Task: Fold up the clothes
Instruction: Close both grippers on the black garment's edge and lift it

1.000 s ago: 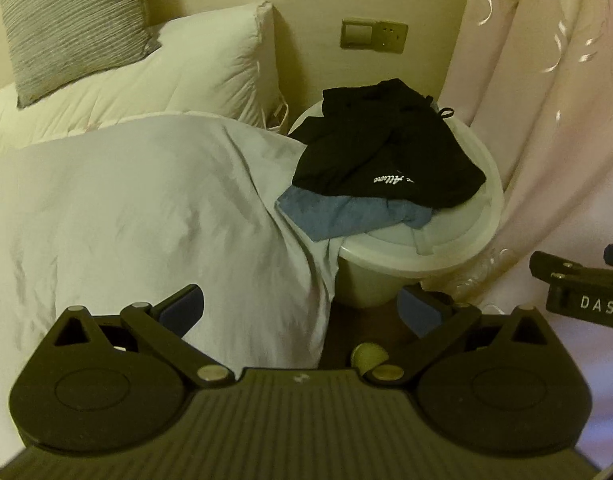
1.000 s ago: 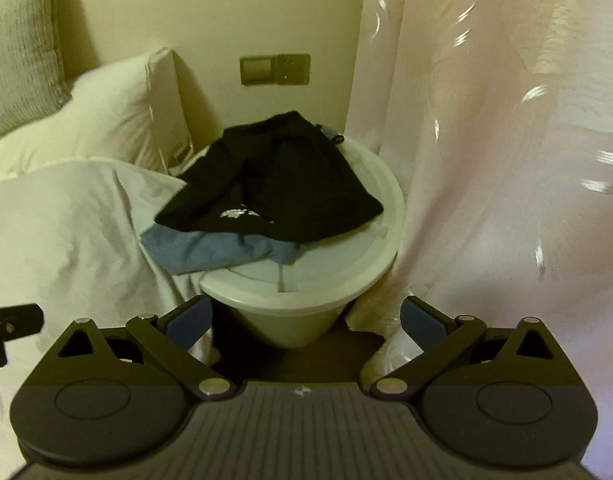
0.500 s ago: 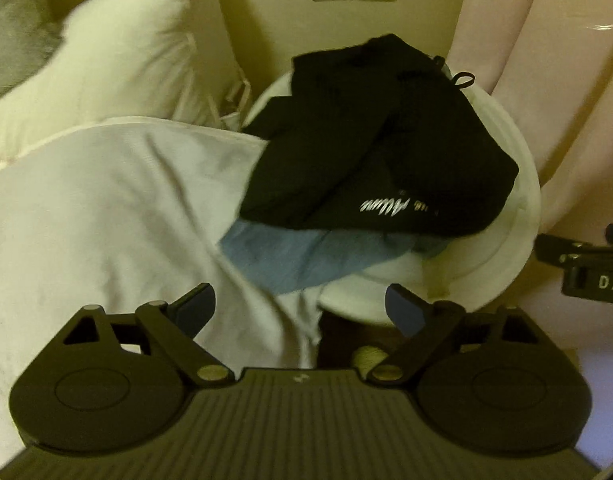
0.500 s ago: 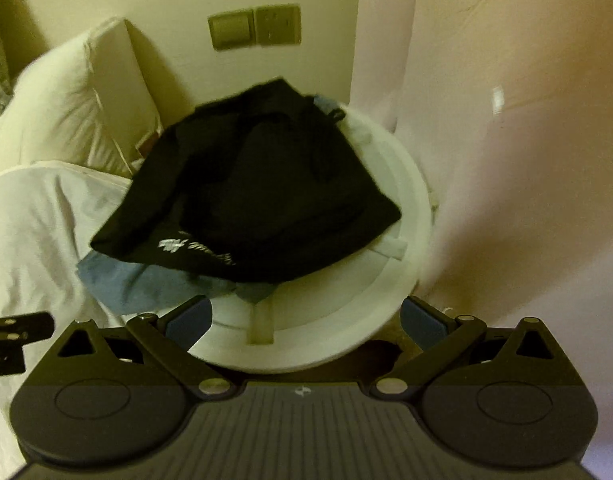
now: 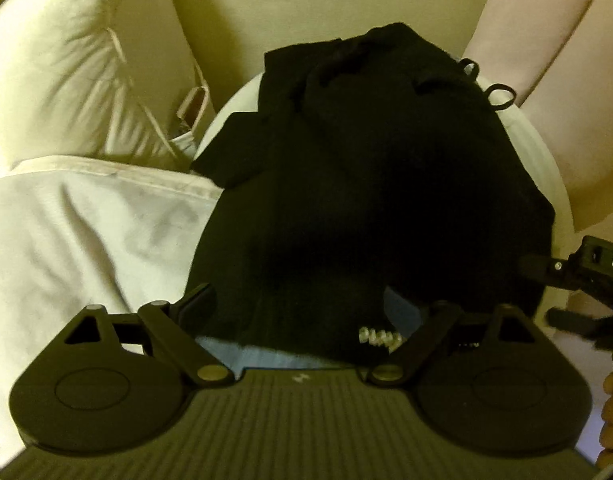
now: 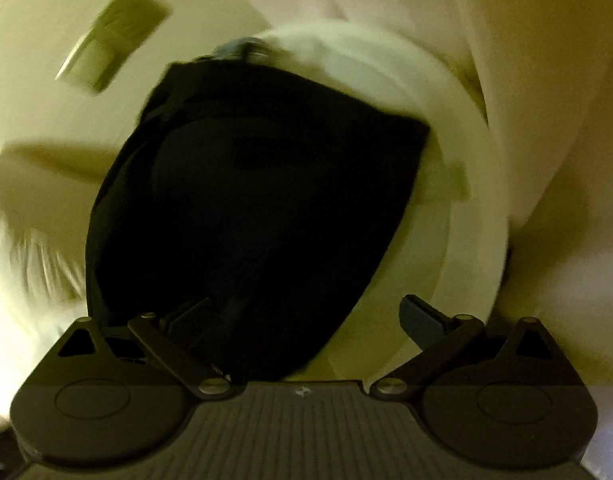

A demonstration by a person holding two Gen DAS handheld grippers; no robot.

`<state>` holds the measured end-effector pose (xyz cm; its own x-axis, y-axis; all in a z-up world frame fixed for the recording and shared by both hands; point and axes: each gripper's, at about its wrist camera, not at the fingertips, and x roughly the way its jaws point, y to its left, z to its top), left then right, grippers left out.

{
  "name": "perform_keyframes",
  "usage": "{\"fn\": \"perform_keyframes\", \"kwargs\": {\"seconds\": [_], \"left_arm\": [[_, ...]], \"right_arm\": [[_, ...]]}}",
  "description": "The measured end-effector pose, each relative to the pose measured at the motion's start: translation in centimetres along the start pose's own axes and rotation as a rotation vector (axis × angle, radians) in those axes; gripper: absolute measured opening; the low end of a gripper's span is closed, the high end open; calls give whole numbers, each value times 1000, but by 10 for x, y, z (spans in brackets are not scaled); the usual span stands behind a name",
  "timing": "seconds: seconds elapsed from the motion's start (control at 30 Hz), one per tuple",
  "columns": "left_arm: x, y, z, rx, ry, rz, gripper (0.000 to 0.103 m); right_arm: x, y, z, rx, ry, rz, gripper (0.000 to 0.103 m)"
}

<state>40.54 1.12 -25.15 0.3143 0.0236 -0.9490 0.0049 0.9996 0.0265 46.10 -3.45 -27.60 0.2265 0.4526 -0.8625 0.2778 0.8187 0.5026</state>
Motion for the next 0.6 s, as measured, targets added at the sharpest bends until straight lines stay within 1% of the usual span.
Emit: {"fn": "perform_keyframes", "kwargs": {"seconds": [0.07, 0.13, 0.23, 0.27, 0.3, 0.33, 0.37, 0.4, 0.43, 0.47, 0.5, 0.57, 0.6], "left_arm": [[13, 0, 6, -13, 11, -12, 77], [25, 2, 11, -29, 22, -36, 77], [39, 2, 13, -54, 37, -45, 76], [40, 2, 14, -54, 37, -48, 75], [41, 2, 14, -49, 32, -53, 74], [42, 2, 15, -43, 28, -58, 66], [41, 2, 15, -39, 19, -63, 52], [38, 2, 15, -37, 5, -68, 45], [33, 2, 16, -38, -8, -75, 31], [28, 2, 17, -41, -21, -83, 21], [21, 3, 18, -51, -40, -81, 19], [7, 8, 21, -68, -84, -62, 18], [1, 10, 22, -70, -98, -64, 18]], "right_arm": [[10, -7, 4, 62, 14, 45, 88], [19, -13, 9, 119, 26, 92, 87], [22, -8, 11, 100, 22, 118, 79], [23, -7, 12, 92, 21, 125, 68], [24, -5, 13, 83, 19, 133, 59], [24, -3, 14, 75, 17, 140, 56], [25, -1, 15, 66, 16, 148, 45], [26, 0, 16, 58, 14, 156, 36], [23, 3, 17, 41, 5, 148, 33], [19, 7, 18, 21, -6, 128, 28], [14, 14, 16, -15, -21, 98, 26], [4, 27, 13, -92, -51, 35, 24], [-1, 32, 13, -116, -61, 14, 24]]}}
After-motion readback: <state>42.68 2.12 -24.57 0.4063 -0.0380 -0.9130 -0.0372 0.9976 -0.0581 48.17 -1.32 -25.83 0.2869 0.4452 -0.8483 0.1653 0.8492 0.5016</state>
